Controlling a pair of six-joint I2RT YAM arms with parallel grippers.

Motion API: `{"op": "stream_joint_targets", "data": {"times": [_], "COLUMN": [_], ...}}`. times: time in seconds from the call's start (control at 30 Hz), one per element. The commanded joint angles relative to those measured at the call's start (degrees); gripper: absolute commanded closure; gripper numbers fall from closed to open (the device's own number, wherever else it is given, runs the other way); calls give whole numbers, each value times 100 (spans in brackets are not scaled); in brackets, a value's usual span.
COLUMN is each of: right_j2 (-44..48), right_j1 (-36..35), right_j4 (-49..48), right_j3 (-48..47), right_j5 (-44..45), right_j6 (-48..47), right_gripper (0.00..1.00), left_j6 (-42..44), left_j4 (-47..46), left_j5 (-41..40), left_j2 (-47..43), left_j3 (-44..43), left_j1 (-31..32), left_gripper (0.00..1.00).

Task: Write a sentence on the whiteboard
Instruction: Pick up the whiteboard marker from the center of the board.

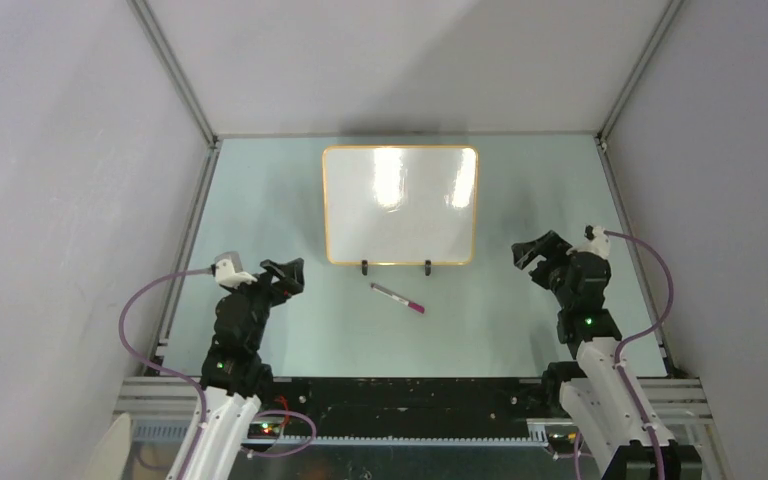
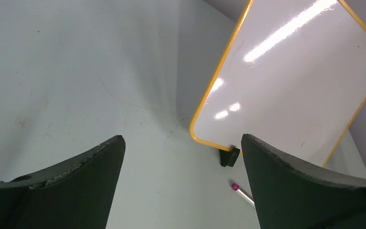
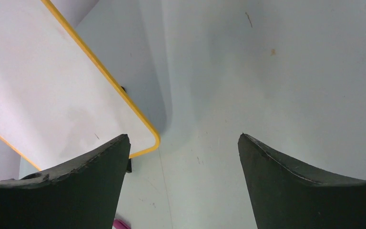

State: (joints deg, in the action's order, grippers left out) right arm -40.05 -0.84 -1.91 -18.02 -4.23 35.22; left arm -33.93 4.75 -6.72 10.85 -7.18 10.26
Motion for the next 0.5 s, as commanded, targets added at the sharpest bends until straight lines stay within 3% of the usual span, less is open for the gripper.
{"op": "stream_joint_targets", "data": {"times": [0.0,0.33,0.47], "right_j2": [196,520,546], "right_j1": [34,226,133], "right_j4": [-248,-365,-579], "right_j3": [-1,85,37], "right_j5": [-13,-488,-1187], "right_j6": [150,-95,-464], "right_gripper": [10,8,3], "left_j6": [151,167,185], "left_j4": [-223,-229,-265], "left_j5": [125,166,214], "left_j2": [-38,-25,-16], "left_j3": [33,31,43], "left_j1": [29,29,31], "left_gripper": [0,1,1]}}
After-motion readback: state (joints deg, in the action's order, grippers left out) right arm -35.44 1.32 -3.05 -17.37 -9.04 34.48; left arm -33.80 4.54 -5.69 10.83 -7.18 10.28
